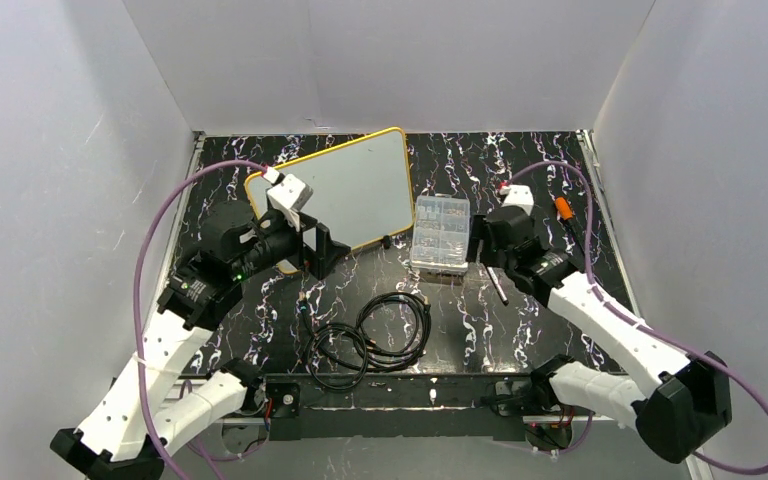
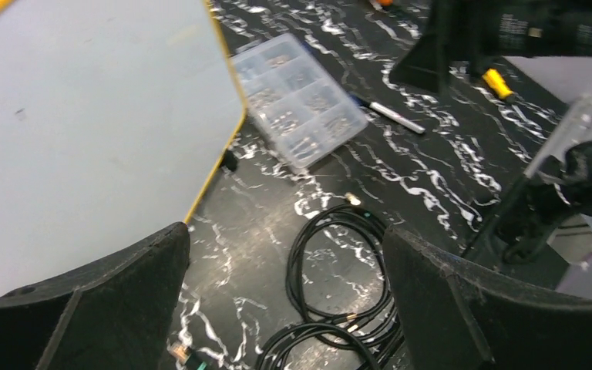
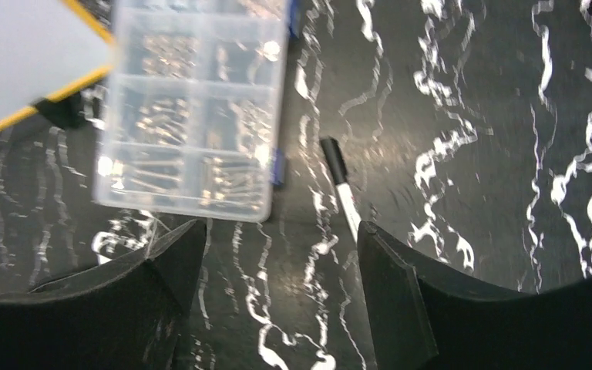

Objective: Write a sentence on the whiteboard
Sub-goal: Open the whiteboard marker at the center of the board.

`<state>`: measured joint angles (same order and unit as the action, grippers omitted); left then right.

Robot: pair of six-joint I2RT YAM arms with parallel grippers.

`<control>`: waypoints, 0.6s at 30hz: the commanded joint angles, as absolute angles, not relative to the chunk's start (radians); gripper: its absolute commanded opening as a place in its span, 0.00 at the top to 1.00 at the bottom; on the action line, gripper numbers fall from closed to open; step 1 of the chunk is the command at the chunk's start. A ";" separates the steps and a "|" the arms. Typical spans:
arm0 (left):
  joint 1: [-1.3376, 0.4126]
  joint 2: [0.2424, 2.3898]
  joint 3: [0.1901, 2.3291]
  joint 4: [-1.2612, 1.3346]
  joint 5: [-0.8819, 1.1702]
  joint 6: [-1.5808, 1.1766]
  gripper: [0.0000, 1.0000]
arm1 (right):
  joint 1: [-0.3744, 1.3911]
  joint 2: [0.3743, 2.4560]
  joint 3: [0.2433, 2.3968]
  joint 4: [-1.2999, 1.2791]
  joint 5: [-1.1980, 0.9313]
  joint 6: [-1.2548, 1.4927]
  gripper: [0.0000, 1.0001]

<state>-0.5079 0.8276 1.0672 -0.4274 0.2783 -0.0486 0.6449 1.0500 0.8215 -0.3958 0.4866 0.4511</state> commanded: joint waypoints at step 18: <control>-0.514 0.744 0.824 -0.241 0.484 -0.049 0.04 | 0.350 1.336 0.682 -0.346 0.228 0.359 0.40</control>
<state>-0.5102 0.7574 0.8299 -0.2607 0.4572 -0.0540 0.3534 1.3010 0.6785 -0.4088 0.2241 0.3901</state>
